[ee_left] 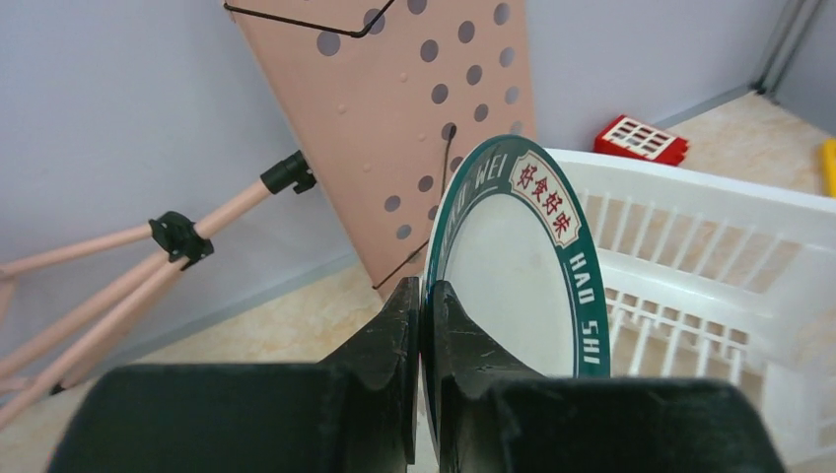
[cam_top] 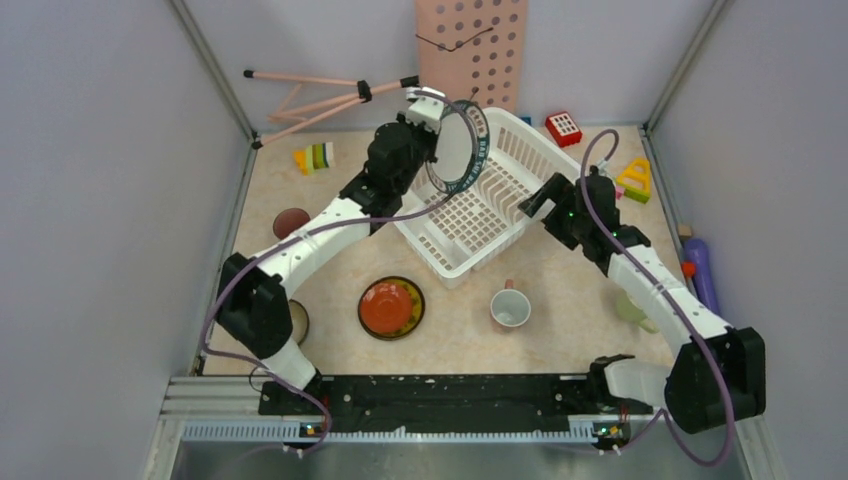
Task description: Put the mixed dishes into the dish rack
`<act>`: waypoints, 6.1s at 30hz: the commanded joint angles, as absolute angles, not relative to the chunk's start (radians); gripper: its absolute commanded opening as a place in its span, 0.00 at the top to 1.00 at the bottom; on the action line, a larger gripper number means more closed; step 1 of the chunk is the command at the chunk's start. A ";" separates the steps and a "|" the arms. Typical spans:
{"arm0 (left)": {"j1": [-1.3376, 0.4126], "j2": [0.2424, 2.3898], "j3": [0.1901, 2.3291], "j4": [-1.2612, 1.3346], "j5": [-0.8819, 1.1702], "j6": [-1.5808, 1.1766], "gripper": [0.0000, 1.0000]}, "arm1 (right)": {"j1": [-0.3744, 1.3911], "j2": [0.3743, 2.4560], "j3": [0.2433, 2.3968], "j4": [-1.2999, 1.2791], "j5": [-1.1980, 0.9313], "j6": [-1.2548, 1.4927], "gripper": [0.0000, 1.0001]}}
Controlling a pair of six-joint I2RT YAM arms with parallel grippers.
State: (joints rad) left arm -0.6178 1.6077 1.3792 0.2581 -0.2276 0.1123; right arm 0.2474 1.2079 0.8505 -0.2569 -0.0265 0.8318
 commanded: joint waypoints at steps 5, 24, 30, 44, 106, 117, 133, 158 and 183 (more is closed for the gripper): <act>-0.627 1.732 1.534 0.422 -0.302 0.348 1.00 | 0.183 1.048 0.825 -0.232 0.052 0.807 0.01; -0.666 1.989 1.598 0.709 -0.258 0.729 1.00 | 0.143 1.079 0.843 -0.200 0.048 0.772 0.01; -0.671 2.072 1.622 0.767 -0.264 0.789 1.00 | 0.139 1.097 0.842 -0.185 0.034 0.773 0.01; -0.663 2.117 1.605 0.804 -0.219 0.759 1.00 | 0.123 1.084 0.843 -0.190 0.003 0.759 0.01; -0.411 1.092 1.064 -0.506 -0.459 -0.547 0.29 | 0.153 0.739 0.819 -0.794 0.323 0.751 0.01; -0.276 1.016 0.928 -0.295 -0.570 -0.462 0.27 | 0.153 0.715 0.775 -0.675 0.152 0.715 0.01; -0.073 1.437 1.059 -0.363 -0.304 -0.424 0.24 | 0.153 0.684 0.787 -0.673 0.114 0.695 0.01; -0.031 1.525 1.153 -0.486 -0.191 -0.430 1.00 | 0.153 0.677 0.752 -0.651 0.103 0.703 0.01; -0.044 0.897 1.001 -0.049 0.753 -0.865 1.00 | 0.152 0.613 0.754 -0.232 -0.503 0.532 0.02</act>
State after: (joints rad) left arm -0.0311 0.9463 1.0508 -0.4400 0.4393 -0.6392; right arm 0.1432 0.6216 0.7441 -0.4141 -0.3000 0.5613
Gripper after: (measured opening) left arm 0.196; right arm 0.987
